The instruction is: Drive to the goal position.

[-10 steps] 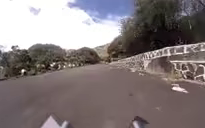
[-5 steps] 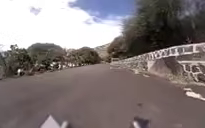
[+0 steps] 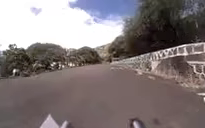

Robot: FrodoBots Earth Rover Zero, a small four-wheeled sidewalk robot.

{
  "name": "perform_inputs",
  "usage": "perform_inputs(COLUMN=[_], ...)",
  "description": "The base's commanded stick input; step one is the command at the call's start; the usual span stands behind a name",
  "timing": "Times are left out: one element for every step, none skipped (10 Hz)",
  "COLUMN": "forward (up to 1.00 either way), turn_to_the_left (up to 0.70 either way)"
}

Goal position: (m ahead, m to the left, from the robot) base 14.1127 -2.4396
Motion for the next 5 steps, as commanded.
perform_inputs(forward=[0.85,0.85,0.85,0.85,0.85], turn_to_the_left=[0.00,0.00,0.00,0.00,0.00])
